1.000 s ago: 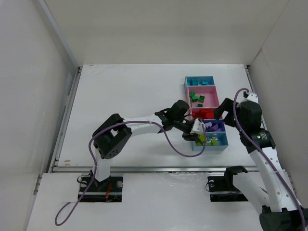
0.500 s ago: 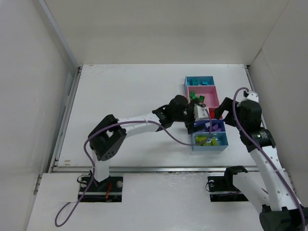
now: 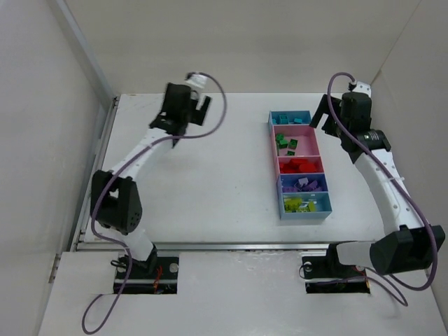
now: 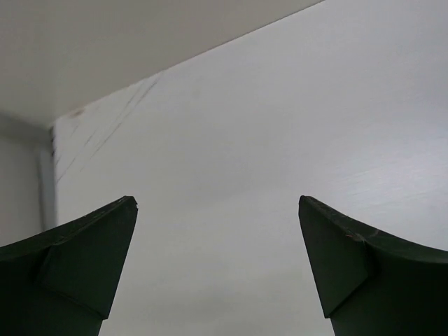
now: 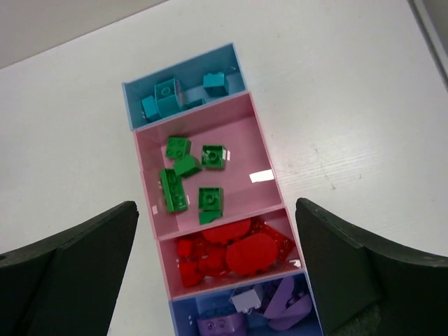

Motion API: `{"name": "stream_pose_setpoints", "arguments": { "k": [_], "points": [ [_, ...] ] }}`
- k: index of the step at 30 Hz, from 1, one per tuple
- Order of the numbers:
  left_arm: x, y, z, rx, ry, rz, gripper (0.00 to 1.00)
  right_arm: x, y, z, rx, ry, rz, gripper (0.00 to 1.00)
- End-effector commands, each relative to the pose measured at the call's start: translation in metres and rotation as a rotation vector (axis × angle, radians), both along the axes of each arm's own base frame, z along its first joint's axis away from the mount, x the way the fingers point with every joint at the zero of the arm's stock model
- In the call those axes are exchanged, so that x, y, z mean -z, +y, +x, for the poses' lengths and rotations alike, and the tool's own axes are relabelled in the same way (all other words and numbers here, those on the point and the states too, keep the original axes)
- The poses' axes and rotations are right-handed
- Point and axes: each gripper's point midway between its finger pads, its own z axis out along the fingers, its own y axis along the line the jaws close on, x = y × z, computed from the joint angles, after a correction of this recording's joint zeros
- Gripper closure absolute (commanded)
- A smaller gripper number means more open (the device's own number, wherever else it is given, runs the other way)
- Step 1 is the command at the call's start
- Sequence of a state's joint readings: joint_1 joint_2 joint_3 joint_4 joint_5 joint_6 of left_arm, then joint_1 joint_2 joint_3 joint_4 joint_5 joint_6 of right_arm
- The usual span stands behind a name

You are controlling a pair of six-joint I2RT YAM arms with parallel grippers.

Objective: Sort the legos into containers by color

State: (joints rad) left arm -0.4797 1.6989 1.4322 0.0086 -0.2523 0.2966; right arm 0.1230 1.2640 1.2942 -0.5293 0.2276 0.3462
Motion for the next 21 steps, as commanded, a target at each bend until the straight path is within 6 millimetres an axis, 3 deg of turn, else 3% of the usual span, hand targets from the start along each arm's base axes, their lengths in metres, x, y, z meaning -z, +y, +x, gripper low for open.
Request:
{"name": "stream_pose_setpoints", "arguments": {
  "k": [1, 3, 4, 7, 8, 9, 11, 16, 18, 21],
  "points": [
    [-0.031, 0.096, -0.020, -0.179, 0.030, -0.120, 0.00, -0.034, -0.008, 0.019, 0.010, -0.091, -0.012, 0.01],
    [-0.029, 0.131, -0.028, -0.243, 0.028, -0.125, 0.00, -0.040, -0.017, 0.025, 0.023, -0.107, -0.003, 0.01],
    [-0.029, 0.161, -0.037, -0.305, 0.015, -0.128, 0.00, -0.045, -0.017, 0.030, 0.023, -0.126, -0.002, 0.01],
    [-0.023, 0.204, -0.059, -0.405, 0.000, -0.127, 0.00, -0.054, -0.031, 0.033, 0.063, -0.157, 0.009, 0.01],
    [-0.020, 0.231, -0.067, -0.475, 0.000, -0.122, 0.00, -0.054, -0.039, 0.032, 0.101, -0.159, 0.005, 0.01],
    [-0.024, 0.241, -0.075, -0.519, -0.025, -0.156, 0.00, -0.061, -0.046, 0.034, 0.141, -0.189, -0.009, 0.01],
    [-0.006, 0.267, -0.091, -0.607, -0.001, -0.174, 0.00, -0.071, -0.053, 0.034, 0.182, -0.229, -0.011, 0.01],
    [0.014, 0.288, -0.116, -0.706, 0.003, -0.225, 0.00, -0.096, -0.066, 0.027, 0.254, -0.313, -0.027, 0.01],
    [0.026, 0.283, -0.121, -0.692, 0.027, -0.241, 0.00, -0.113, -0.067, 0.023, 0.264, -0.369, -0.022, 0.01],
    [0.031, 0.277, -0.120, -0.675, 0.041, -0.271, 0.00, -0.119, -0.067, 0.018, 0.265, -0.414, -0.015, 0.01]
  ]
}}
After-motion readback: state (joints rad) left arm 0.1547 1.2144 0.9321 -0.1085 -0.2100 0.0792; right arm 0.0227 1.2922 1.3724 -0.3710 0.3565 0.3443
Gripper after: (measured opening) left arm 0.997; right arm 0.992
